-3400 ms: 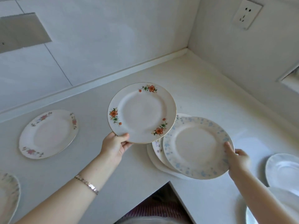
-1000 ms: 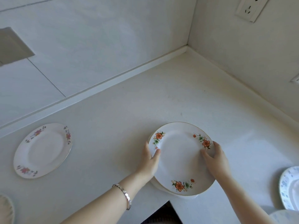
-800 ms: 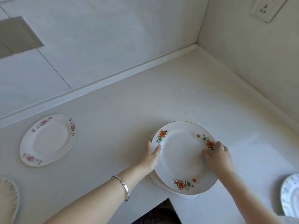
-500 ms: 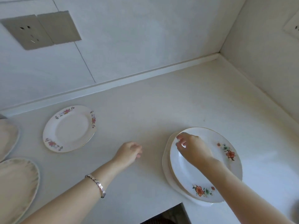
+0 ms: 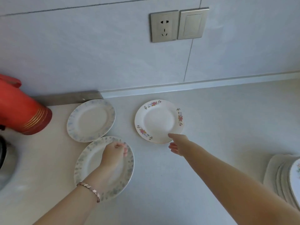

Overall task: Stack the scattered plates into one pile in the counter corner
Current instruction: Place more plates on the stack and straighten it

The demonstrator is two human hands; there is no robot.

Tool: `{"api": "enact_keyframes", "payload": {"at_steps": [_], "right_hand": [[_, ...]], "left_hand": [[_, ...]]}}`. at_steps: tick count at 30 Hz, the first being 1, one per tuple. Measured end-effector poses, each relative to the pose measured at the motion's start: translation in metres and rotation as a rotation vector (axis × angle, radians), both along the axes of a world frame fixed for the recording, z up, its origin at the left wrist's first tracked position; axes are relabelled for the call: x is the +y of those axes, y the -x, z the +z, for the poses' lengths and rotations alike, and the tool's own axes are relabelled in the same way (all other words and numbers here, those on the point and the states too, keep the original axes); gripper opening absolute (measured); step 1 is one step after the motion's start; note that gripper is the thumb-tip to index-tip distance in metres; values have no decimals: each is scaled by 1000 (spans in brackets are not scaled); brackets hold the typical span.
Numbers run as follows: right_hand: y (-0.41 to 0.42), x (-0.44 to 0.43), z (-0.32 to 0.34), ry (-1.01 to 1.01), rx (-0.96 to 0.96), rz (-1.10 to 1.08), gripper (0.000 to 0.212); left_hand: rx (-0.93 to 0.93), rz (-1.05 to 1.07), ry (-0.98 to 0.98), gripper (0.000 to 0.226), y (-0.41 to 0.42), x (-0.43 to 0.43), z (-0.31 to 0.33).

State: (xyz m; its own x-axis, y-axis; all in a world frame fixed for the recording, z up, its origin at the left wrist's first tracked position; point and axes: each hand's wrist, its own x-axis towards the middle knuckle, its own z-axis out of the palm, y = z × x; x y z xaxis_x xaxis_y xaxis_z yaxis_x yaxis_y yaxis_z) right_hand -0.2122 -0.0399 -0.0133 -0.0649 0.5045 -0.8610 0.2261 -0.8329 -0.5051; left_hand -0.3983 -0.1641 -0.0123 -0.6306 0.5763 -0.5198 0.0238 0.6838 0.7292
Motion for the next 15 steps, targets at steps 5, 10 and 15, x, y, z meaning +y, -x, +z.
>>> {"api": "enact_keyframes", "payload": {"at_steps": [5, 10, 15], "right_hand": [[41, -1, -19, 158, 186, -434, 54], [49, -1, -30, -2, 259, -538, 46], [24, -6, -18, -66, 281, -560, 36]], "left_hand": [[86, -38, 35, 27, 53, -15, -6], [473, -705, 102, 35, 82, -16, -17], [689, -1164, 193, 57, 77, 32, -26]]}}
